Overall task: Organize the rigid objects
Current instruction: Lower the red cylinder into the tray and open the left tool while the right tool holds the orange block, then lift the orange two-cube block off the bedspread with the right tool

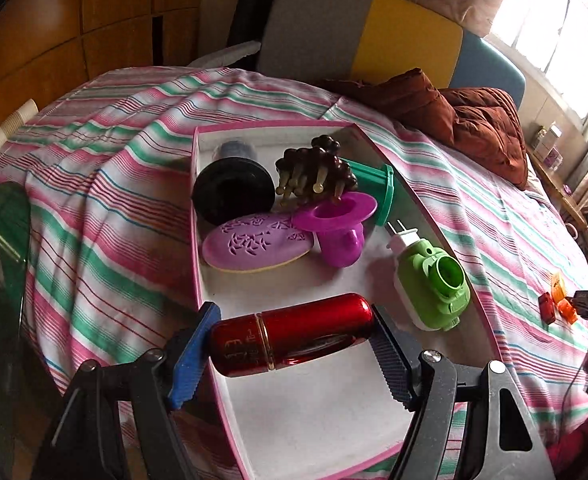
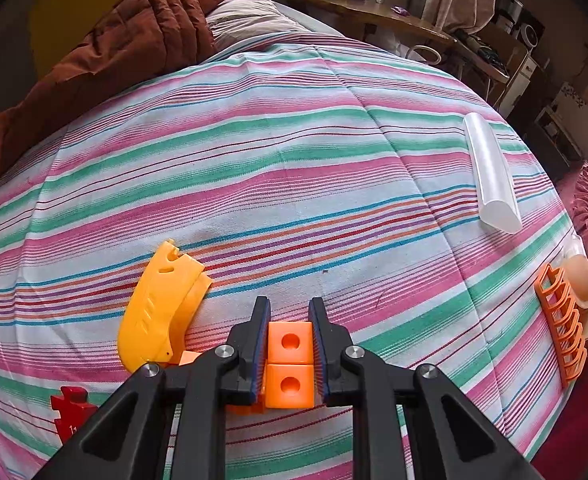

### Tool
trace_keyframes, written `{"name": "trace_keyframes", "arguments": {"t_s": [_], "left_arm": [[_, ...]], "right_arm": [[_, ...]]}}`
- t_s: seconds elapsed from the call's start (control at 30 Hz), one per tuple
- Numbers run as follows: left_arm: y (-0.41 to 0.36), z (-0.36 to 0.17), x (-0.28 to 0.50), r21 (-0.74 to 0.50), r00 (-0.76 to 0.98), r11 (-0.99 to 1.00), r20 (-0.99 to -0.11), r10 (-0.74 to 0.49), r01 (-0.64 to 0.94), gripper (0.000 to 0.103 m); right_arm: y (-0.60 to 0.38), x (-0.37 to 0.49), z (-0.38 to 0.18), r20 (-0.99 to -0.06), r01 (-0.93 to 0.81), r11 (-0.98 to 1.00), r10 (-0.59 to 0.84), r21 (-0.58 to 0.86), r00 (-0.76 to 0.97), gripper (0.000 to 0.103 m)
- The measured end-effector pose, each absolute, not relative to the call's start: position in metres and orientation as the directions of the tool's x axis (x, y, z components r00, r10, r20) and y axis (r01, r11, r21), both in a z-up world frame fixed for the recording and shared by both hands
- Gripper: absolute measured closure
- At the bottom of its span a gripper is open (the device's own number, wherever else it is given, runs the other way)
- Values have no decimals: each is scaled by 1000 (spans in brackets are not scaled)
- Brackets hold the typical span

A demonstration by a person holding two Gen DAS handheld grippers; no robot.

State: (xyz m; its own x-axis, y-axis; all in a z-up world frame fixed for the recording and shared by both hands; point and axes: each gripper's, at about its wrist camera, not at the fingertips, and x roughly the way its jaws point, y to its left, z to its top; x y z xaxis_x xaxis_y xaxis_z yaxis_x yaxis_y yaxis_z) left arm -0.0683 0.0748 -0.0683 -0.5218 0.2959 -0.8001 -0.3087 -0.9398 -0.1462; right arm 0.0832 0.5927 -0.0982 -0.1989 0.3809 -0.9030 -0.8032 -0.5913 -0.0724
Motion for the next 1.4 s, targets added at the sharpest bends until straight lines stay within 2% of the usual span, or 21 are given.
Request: {"name": "trace_keyframes", "arguments": {"t_s": [0.37, 0.5, 1.0, 1.4], "left_arm": [[82, -72, -87, -103, -538, -952, -805, 250, -288, 28], [82, -69, -81, -77, -555, -948, -795, 245, -308, 23], [58, -28, -43, -70, -640, -960, -732, 235, -272, 22], [48, -31, -29, -66, -633, -964, -742, 221, -259, 22]], "right_arm": [[595, 82, -99, -904, -803, -592, 379, -72, -198, 84], [595, 82, -99, -902, -801, -594, 384, -80, -195, 84], [591, 83, -98, -903, -802, -592, 382, -77, -195, 84], [599, 95, -82, -887, -838, -545, 380, 14, -262, 85]]}}
